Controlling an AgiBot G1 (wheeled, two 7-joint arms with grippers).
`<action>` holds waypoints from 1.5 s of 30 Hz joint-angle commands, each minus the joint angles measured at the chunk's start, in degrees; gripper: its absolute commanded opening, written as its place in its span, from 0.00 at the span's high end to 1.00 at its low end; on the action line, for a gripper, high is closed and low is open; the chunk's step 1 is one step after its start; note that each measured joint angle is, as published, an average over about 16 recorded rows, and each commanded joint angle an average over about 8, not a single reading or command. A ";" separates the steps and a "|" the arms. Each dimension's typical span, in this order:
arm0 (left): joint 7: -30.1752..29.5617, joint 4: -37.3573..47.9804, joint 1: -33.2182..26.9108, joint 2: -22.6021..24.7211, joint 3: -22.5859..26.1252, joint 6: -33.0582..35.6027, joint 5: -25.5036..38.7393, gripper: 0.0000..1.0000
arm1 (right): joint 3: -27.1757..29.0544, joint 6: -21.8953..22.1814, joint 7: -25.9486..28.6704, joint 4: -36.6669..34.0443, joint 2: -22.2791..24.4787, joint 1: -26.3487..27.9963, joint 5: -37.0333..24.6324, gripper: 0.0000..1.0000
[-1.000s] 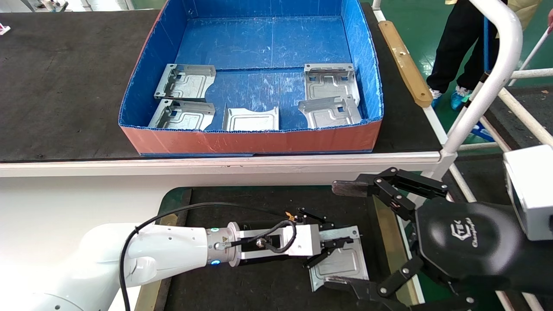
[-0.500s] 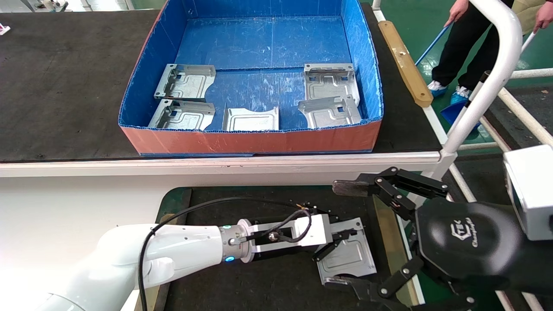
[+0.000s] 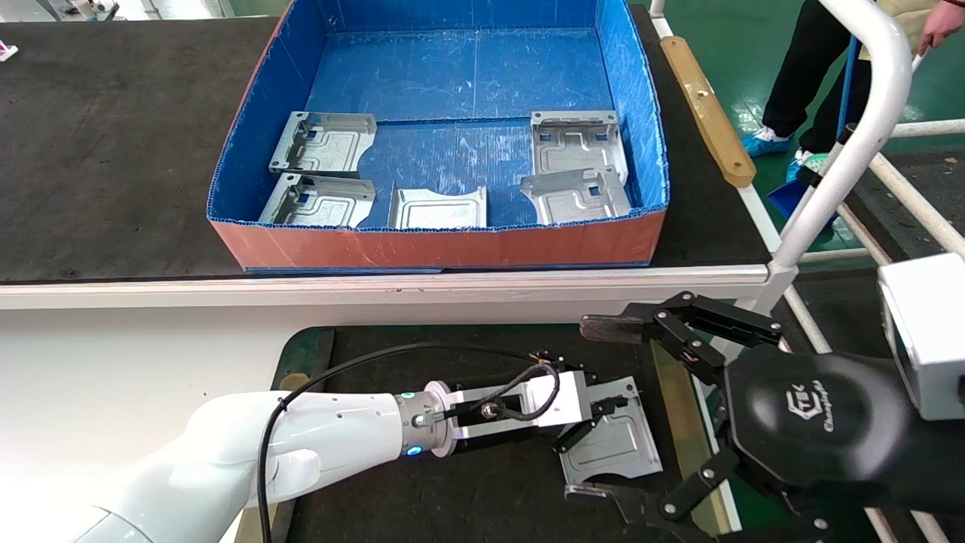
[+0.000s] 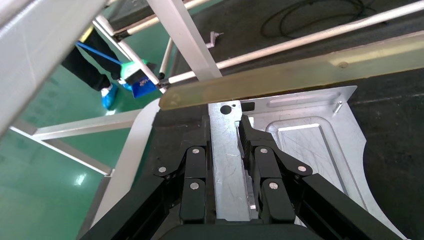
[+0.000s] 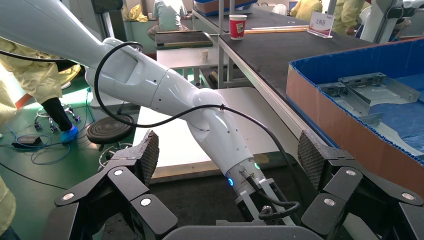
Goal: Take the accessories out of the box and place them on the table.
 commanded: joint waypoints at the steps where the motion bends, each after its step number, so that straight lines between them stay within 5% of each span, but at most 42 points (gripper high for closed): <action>1: 0.00 0.06 -0.18 -0.01 1.02 -0.42 -0.86 0.17 | 0.00 0.00 0.00 0.00 0.00 0.00 0.00 0.00; 3: -0.02 0.04 -0.24 0.00 1.32 -0.59 -1.16 0.00 | 0.00 0.01 0.00 -0.01 0.00 -0.01 0.01 0.00; 34: 0.01 0.12 -0.10 -0.10 0.47 -0.09 -0.39 0.00 | 0.00 0.01 0.00 -0.01 0.00 0.00 0.01 0.00; 45: -1.36 -4.13 0.74 -3.55 0.25 2.43 -2.22 0.00 | -0.01 0.00 -0.01 -0.03 0.00 0.01 0.01 0.00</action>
